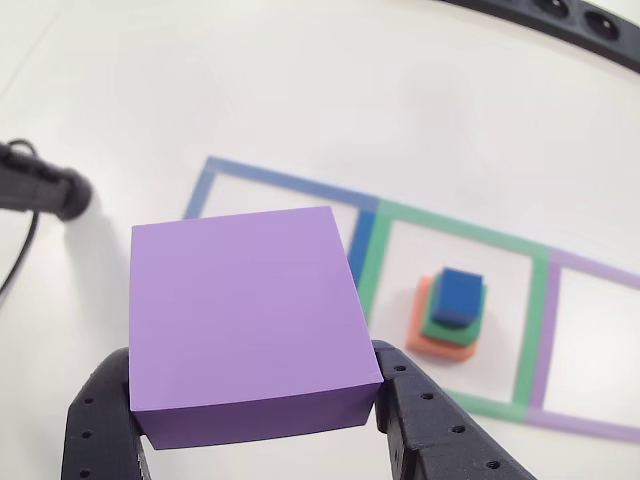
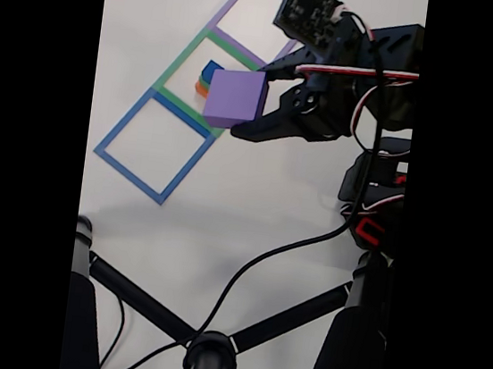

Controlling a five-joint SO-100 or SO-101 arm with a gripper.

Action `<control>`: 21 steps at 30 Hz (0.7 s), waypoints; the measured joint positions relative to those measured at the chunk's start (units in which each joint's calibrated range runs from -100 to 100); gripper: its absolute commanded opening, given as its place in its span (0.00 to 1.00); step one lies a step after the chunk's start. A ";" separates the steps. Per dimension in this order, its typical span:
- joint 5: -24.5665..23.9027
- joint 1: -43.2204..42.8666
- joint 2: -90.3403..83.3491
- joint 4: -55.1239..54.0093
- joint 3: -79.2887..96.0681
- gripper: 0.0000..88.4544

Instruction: Tower of hanoi

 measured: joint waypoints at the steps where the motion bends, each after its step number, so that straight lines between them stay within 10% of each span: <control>1: 0.00 -0.65 0.00 -3.29 3.48 0.15; 21: -0.99 -1.47 27.35 -82.18 50.39 0.14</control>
